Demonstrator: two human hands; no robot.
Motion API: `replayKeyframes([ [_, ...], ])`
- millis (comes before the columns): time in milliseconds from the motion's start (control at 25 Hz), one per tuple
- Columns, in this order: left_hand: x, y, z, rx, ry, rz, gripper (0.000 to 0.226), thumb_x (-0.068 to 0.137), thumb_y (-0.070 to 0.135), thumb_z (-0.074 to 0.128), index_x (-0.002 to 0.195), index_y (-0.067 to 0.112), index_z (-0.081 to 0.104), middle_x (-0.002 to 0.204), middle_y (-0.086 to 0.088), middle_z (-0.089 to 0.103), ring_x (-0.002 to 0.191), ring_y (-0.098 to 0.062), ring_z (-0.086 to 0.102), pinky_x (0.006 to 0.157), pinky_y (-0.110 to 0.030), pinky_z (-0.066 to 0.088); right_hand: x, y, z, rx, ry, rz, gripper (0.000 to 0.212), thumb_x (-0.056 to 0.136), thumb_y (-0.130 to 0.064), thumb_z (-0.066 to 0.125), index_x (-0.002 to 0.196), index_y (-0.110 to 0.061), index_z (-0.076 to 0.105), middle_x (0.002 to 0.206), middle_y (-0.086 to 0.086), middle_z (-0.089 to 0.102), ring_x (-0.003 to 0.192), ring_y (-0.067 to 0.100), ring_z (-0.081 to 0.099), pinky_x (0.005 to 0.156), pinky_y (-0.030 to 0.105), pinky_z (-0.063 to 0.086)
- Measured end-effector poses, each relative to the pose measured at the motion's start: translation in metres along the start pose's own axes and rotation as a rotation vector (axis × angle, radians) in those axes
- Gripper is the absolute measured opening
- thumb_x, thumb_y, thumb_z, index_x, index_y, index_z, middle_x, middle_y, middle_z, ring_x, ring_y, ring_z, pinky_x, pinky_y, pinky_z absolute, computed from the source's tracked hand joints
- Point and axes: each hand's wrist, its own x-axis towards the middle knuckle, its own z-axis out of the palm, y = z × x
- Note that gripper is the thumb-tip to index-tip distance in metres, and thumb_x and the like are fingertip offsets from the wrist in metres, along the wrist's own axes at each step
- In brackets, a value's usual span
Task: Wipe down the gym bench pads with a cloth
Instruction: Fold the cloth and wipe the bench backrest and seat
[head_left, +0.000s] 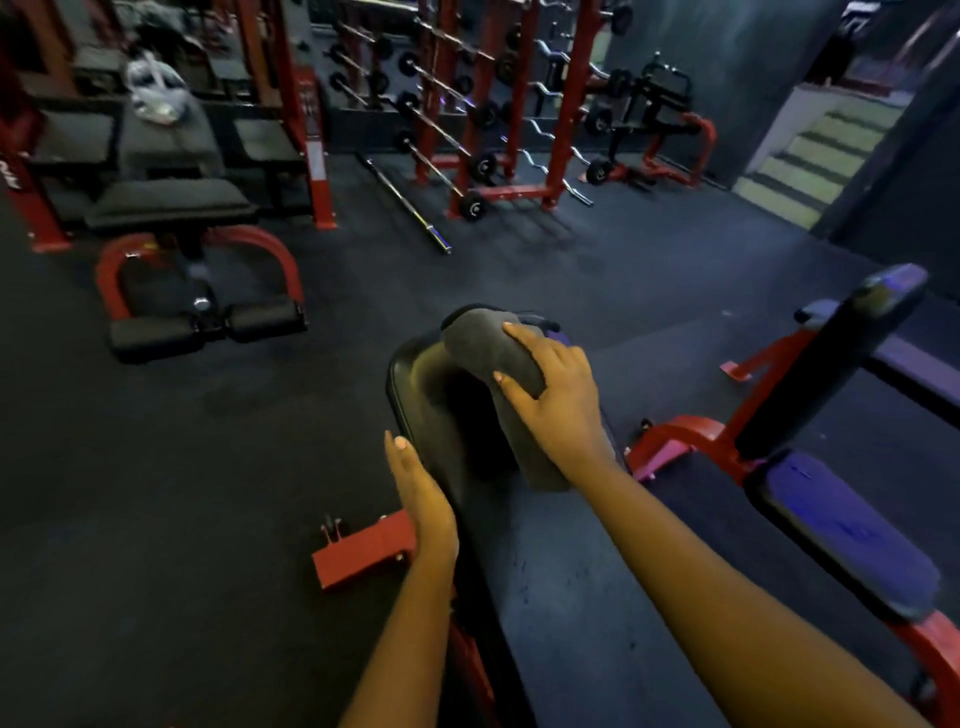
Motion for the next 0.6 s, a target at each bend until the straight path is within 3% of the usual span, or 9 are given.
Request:
replayKeyframes([
  [80, 0.007, -0.012, 0.003, -0.085, 0.014, 0.025, 0.079, 0.074, 0.074, 0.033, 0.142, 0.033, 0.034, 0.146, 0.004, 0.040, 0.133, -0.013, 0.038, 0.114, -0.040, 0.029, 0.006, 0.000, 0.029, -0.010, -0.105, -0.100, 0.054, 0.083, -0.039, 0.064, 0.133, -0.032, 0.047, 0.125, -0.005, 0.058, 0.111, 0.020, 0.049, 0.096, 0.030, 0.038],
  [160, 0.010, -0.019, 0.004, -0.117, 0.003, 0.103, 0.077, 0.077, 0.076, 0.036, 0.140, 0.032, 0.037, 0.144, 0.006, 0.042, 0.132, -0.011, 0.040, 0.113, -0.040, 0.031, -0.002, -0.005, 0.056, -0.122, -0.202, -0.194, 0.057, 0.082, -0.050, 0.058, 0.136, -0.040, 0.041, 0.138, -0.006, 0.048, 0.124, 0.020, 0.038, 0.102, 0.042, 0.033],
  [240, 0.011, -0.025, 0.003, -0.103, 0.009, 0.139, 0.080, 0.074, 0.078, 0.035, 0.141, 0.033, 0.035, 0.146, 0.009, 0.039, 0.133, -0.008, 0.037, 0.113, -0.038, 0.030, -0.009, -0.005, 0.078, -0.285, -0.224, -0.302, 0.060, 0.082, -0.060, 0.048, 0.138, -0.047, 0.031, 0.149, -0.003, 0.033, 0.136, 0.026, 0.022, 0.105, 0.056, 0.021],
  [320, 0.014, -0.028, 0.004, -0.061, 0.030, 0.153, 0.082, 0.071, 0.077, 0.031, 0.141, 0.035, 0.032, 0.148, 0.010, 0.036, 0.136, -0.007, 0.034, 0.114, -0.040, 0.027, -0.007, -0.003, 0.090, -0.360, -0.189, -0.367, 0.059, 0.083, -0.062, 0.042, 0.139, -0.049, 0.027, 0.151, 0.001, 0.028, 0.139, 0.030, 0.016, 0.103, 0.062, 0.020],
  [480, 0.017, -0.032, 0.008, 0.076, 0.062, 0.244, 0.068, 0.083, 0.063, 0.025, 0.143, 0.032, 0.029, 0.151, 0.010, 0.031, 0.138, -0.005, 0.029, 0.116, -0.038, 0.024, 0.006, 0.007, 0.088, -0.353, -0.145, -0.358, 0.053, 0.086, -0.062, 0.036, 0.137, -0.050, 0.030, 0.147, 0.002, 0.034, 0.130, 0.030, 0.030, 0.091, 0.055, 0.033],
  [600, 0.017, -0.033, 0.011, 0.157, 0.107, 0.278, 0.064, 0.088, 0.056, 0.027, 0.144, 0.027, 0.027, 0.150, 0.006, 0.032, 0.135, -0.005, 0.030, 0.115, -0.034, 0.025, 0.028, 0.041, 0.075, -0.353, -0.048, -0.155, 0.050, 0.086, -0.063, 0.039, 0.134, -0.050, 0.036, 0.142, 0.002, 0.040, 0.123, 0.031, 0.036, 0.086, 0.050, 0.035],
])
